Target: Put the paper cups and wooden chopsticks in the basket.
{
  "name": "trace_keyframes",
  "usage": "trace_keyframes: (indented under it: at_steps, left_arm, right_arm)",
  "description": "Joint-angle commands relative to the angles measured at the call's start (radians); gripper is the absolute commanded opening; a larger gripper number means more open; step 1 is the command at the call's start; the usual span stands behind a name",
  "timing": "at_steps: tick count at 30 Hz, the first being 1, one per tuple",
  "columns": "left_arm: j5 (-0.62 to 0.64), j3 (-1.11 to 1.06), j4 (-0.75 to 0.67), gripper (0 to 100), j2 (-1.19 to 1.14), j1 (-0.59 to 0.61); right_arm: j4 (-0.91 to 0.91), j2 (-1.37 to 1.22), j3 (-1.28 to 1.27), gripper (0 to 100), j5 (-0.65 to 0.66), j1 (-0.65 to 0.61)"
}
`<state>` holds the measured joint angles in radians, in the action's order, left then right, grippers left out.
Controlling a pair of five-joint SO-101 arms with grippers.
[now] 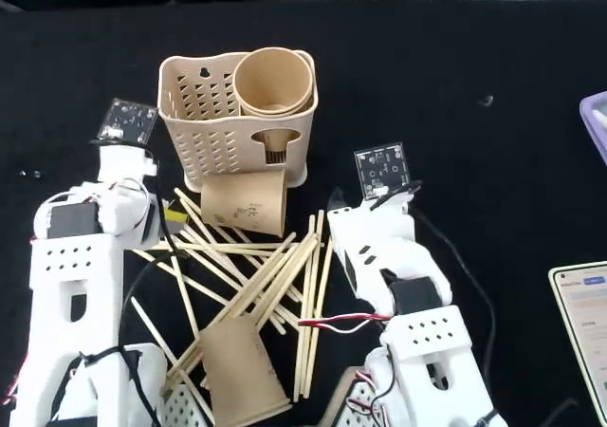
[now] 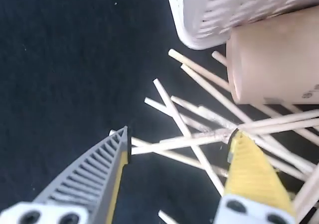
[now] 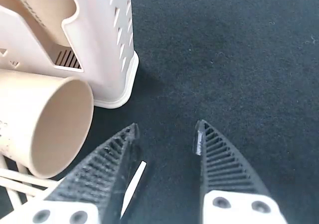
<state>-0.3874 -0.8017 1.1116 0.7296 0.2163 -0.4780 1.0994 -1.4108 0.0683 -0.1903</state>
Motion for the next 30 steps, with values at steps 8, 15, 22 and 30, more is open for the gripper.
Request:
trace_keyframes:
  at_steps: [8,15,22,30]
  left_arm:
    - [0.000,0.090,0.164,32,0.011,0.013]
    - [0.000,0.070,0.184,26,0.012,0.051]
    - [-0.005,0.087,0.176,29,0.012,0.286]
    - [0.052,0.079,0.176,29,0.012,0.420]
  right_arm:
    - [-0.029,0.025,0.028,18.7,-0.011,-0.322]
    - [0.209,0.021,-0.084,18.8,-0.144,-0.345]
    - [0.311,0.021,-0.137,18.8,-0.146,-0.385]
    - [0.311,0.019,-0.145,22.4,-0.150,-0.385]
